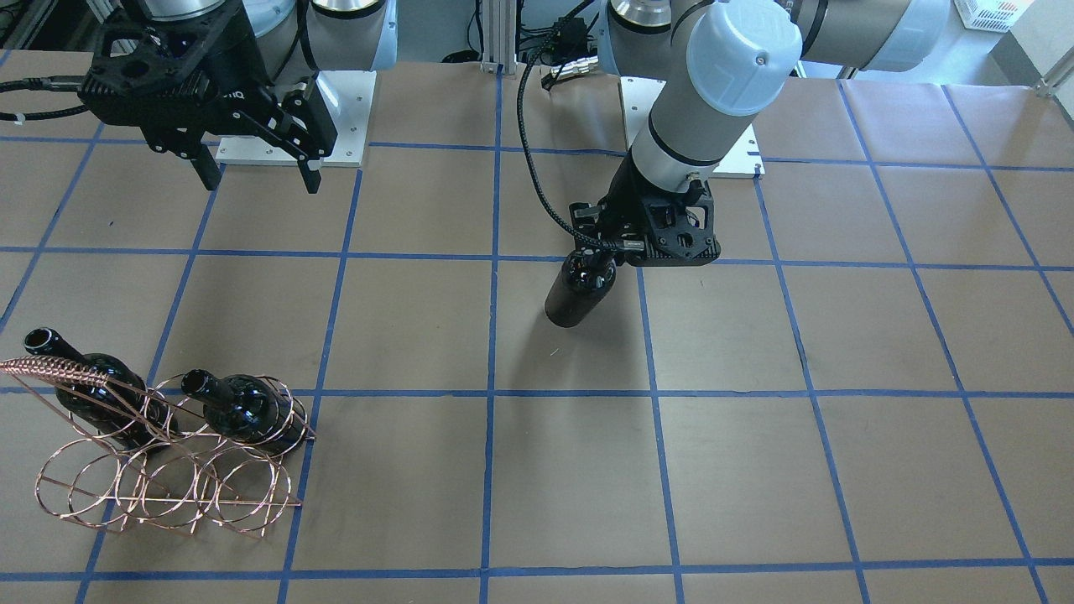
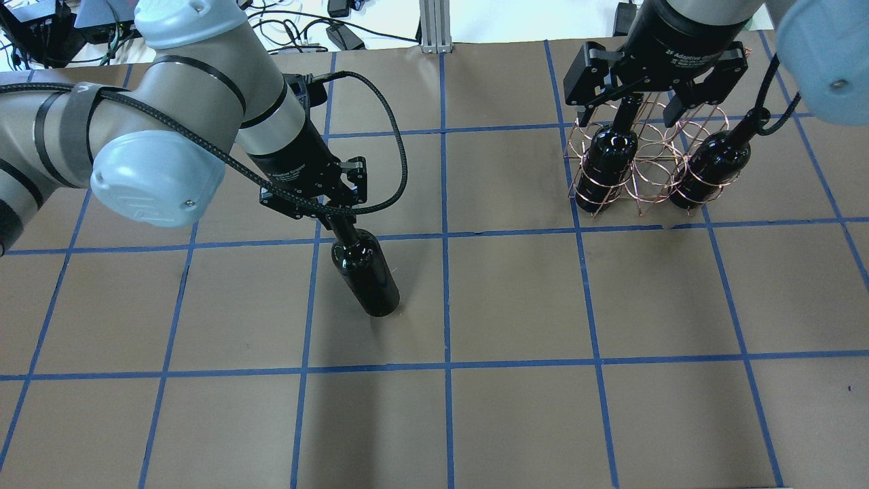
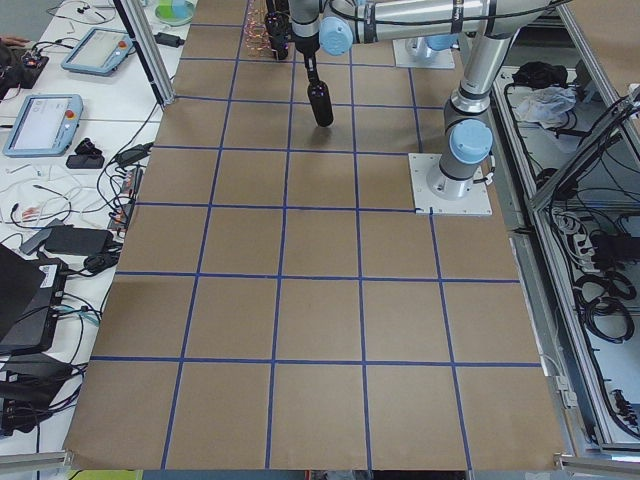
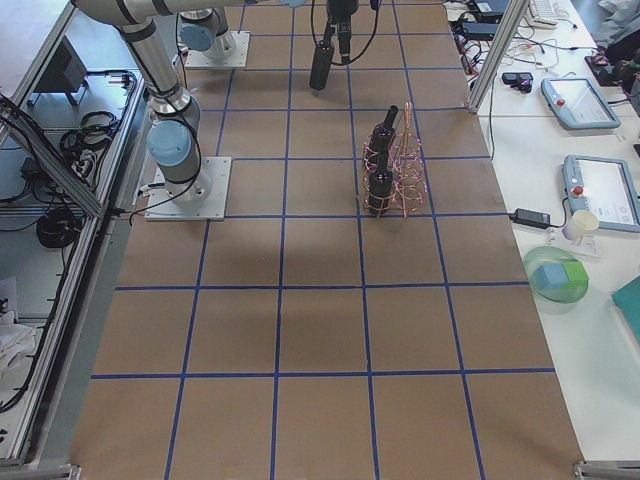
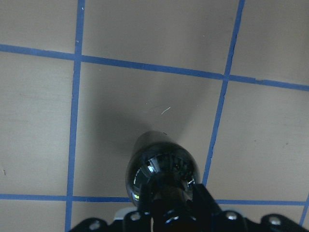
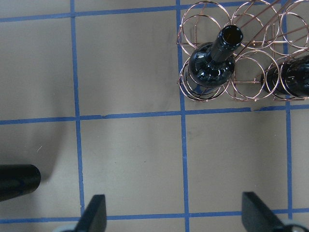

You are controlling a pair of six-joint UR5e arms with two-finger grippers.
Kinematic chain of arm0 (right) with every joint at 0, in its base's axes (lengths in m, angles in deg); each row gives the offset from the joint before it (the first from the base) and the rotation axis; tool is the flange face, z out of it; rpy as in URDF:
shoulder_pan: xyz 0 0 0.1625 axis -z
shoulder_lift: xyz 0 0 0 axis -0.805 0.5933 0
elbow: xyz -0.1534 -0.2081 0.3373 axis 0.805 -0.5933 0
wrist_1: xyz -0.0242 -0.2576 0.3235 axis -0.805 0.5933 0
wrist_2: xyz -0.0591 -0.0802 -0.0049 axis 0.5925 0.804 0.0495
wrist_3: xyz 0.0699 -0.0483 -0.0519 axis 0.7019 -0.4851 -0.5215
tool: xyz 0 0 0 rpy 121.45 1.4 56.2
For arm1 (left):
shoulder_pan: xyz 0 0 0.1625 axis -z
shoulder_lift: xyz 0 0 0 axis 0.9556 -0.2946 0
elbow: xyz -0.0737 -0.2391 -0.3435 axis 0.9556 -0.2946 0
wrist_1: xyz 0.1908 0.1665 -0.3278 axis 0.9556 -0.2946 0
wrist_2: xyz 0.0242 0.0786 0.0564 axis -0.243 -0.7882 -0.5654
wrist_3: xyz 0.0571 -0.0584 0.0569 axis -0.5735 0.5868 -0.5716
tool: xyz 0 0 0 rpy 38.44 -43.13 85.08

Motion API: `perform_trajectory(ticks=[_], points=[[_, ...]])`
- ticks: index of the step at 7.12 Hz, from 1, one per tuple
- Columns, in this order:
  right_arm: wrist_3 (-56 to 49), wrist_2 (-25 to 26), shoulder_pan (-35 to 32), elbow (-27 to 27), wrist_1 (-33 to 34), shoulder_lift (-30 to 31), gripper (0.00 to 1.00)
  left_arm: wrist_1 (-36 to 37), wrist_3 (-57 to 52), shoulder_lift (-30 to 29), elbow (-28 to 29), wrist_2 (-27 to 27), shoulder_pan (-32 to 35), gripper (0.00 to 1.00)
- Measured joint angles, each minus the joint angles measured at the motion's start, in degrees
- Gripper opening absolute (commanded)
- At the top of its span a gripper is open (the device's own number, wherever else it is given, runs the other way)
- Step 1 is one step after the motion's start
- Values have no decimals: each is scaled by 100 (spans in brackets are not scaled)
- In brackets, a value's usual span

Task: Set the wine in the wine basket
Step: 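Set the bottle upright on the table and open the left gripper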

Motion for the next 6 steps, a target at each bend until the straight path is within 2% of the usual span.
perform_trajectory(ticks=[2,3,4,6], points=[[-3,0,0,0,-4,0,100,-30,-2,-39,-95,-2,2,0],[-3,3,0,0,-6,-1,100,-37,8,-35,-137,-2,2,10],[-3,13,0,0,-14,-3,100,-85,23,-14,-143,0,2,99],[10,32,6,5,-59,-10,100,-346,50,30,-100,2,0,100]])
